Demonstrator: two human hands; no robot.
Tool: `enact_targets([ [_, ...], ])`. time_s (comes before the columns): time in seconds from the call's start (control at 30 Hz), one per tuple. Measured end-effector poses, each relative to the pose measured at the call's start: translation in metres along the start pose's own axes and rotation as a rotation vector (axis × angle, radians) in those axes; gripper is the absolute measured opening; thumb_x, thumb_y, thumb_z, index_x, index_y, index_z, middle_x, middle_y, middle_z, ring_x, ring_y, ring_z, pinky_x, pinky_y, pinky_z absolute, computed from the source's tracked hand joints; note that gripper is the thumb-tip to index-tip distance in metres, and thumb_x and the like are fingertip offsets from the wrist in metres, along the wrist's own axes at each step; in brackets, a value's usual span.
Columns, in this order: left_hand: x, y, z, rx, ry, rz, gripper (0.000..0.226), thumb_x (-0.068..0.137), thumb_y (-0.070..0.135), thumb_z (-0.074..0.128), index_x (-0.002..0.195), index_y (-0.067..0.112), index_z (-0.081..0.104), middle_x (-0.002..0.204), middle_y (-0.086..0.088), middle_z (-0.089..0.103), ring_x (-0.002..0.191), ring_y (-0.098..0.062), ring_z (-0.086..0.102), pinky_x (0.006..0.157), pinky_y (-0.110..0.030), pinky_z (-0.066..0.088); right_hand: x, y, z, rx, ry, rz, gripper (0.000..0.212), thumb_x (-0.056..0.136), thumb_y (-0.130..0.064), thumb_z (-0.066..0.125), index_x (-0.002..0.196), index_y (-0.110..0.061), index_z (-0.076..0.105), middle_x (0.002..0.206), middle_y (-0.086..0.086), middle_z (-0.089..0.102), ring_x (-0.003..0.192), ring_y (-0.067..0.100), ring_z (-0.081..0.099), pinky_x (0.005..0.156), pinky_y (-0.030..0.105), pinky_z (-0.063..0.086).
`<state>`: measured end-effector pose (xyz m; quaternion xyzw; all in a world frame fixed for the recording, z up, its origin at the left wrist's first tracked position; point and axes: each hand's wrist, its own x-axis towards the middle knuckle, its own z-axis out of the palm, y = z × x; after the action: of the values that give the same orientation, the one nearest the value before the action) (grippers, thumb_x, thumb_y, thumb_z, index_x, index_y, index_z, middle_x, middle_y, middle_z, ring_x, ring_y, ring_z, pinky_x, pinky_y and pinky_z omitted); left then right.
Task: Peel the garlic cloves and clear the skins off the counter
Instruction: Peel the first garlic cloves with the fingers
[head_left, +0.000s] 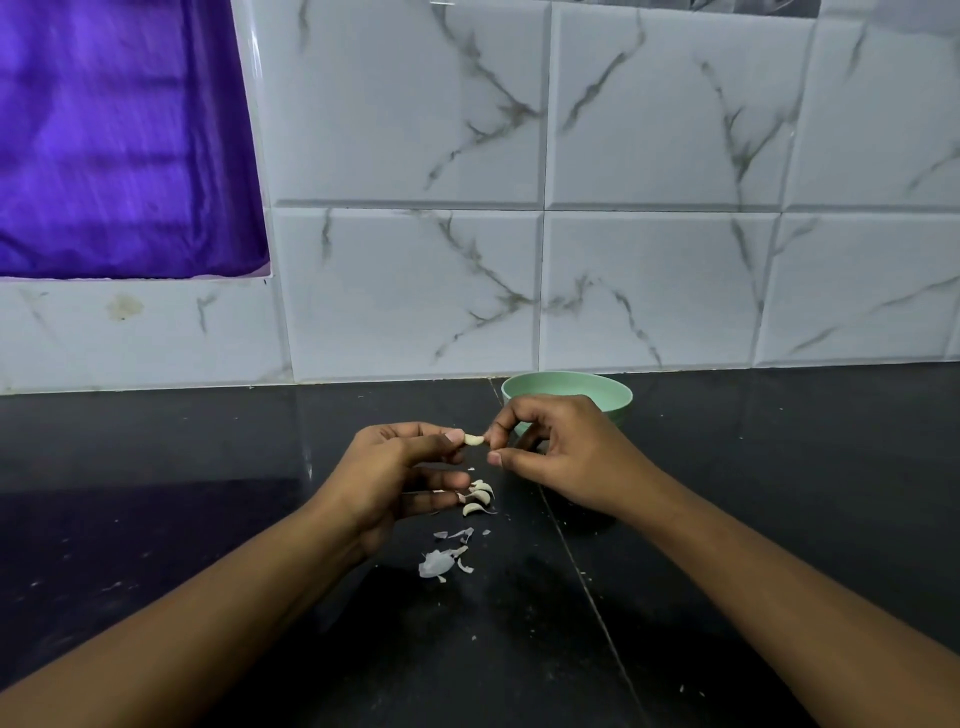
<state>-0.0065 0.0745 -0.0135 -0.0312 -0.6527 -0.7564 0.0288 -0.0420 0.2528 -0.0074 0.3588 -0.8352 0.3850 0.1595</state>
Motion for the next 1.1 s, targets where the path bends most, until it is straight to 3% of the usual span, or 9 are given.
enact_targets([
  [0.07,0.001,0.0,-0.002,-0.005,0.0,-0.008,0.007,0.087,0.005,0.061,0.083,0.005,0.066,0.066,-0.003,0.065,0.048,-0.014,0.063,0.047,-0.024,0.054,0.0,-0.001,-0.005,0.045,-0.025,0.029,0.016,0.08,-0.016,0.074,0.075,-0.029,0.066,0.078,-0.002,0.071,0.073,0.021,0.066,0.074,0.041,0.055],
  [0.17,0.002,0.0,-0.004,0.001,0.002,-0.017,0.008,0.088,0.005,0.06,0.084,0.007,0.067,0.068,-0.002,0.066,0.05,-0.014,0.064,0.047,-0.024,0.055,0.002,-0.003,-0.012,0.122,-0.082,0.053,0.013,0.085,-0.008,0.068,0.087,-0.02,0.072,0.081,-0.005,0.071,0.079,0.01,0.068,0.073,0.026,0.054],
  [0.33,0.003,0.0,-0.008,0.014,0.002,-0.018,0.009,0.088,0.005,0.059,0.087,0.008,0.067,0.073,-0.002,0.068,0.051,-0.015,0.065,0.045,-0.023,0.053,0.0,-0.003,-0.015,0.264,-0.274,0.15,0.027,0.09,-0.002,0.059,0.095,-0.026,0.071,0.104,-0.008,0.071,0.097,0.003,0.065,0.077,0.028,0.055],
  [0.57,0.003,0.002,-0.011,0.036,0.017,-0.023,0.008,0.087,0.004,0.06,0.086,0.007,0.068,0.081,-0.005,0.07,0.054,-0.014,0.068,0.04,-0.019,0.048,-0.001,-0.004,-0.01,0.434,-0.288,0.188,0.014,0.077,0.008,0.069,0.082,-0.005,0.07,0.068,0.003,0.07,0.054,0.008,0.066,0.055,0.015,0.05],
  [0.67,0.003,0.002,-0.011,0.055,0.018,-0.026,0.01,0.087,0.005,0.06,0.082,0.009,0.068,0.081,-0.003,0.07,0.056,-0.014,0.068,0.04,-0.019,0.047,-0.001,-0.005,-0.008,0.381,-0.292,0.176,0.01,0.074,0.001,0.075,0.079,-0.006,0.07,0.068,0.003,0.069,0.058,0.01,0.064,0.059,0.018,0.05],
  [0.8,0.003,0.001,-0.011,0.077,0.008,-0.038,0.011,0.087,0.005,0.06,0.081,0.01,0.068,0.082,-0.003,0.069,0.056,-0.013,0.068,0.04,-0.018,0.046,-0.002,-0.003,-0.004,0.301,-0.316,0.15,0.005,0.075,-0.017,0.077,0.075,-0.014,0.074,0.086,-0.001,0.062,0.076,0.011,0.06,0.07,0.031,0.053],
  [0.87,0.003,0.001,-0.011,0.083,0.011,-0.041,0.012,0.087,0.005,0.059,0.081,0.009,0.068,0.081,-0.003,0.068,0.055,-0.012,0.067,0.039,-0.018,0.045,-0.003,-0.003,-0.002,0.334,-0.329,0.182,0.015,0.077,-0.028,0.072,0.073,-0.014,0.074,0.092,-0.002,0.061,0.081,0.007,0.061,0.074,0.031,0.056],
  [1.0,0.003,0.001,-0.011,0.087,0.02,-0.034,0.013,0.088,0.003,0.057,0.079,0.007,0.066,0.078,-0.004,0.067,0.052,-0.011,0.066,0.038,-0.018,0.044,-0.004,-0.002,0.002,0.489,-0.315,0.28,0.016,0.081,-0.007,0.069,0.066,-0.008,0.067,0.078,0.011,0.068,0.069,0.012,0.066,0.062,0.021,0.056],
  [1.1,0.003,0.0,-0.011,0.093,0.023,-0.031,0.013,0.089,0.002,0.055,0.079,0.005,0.063,0.081,-0.007,0.066,0.051,-0.011,0.065,0.037,-0.018,0.044,-0.006,-0.003,0.006,0.525,-0.317,0.333,0.021,0.082,-0.002,0.067,0.062,-0.003,0.06,0.062,0.005,0.067,0.058,0.014,0.068,0.051,0.017,0.052],
])
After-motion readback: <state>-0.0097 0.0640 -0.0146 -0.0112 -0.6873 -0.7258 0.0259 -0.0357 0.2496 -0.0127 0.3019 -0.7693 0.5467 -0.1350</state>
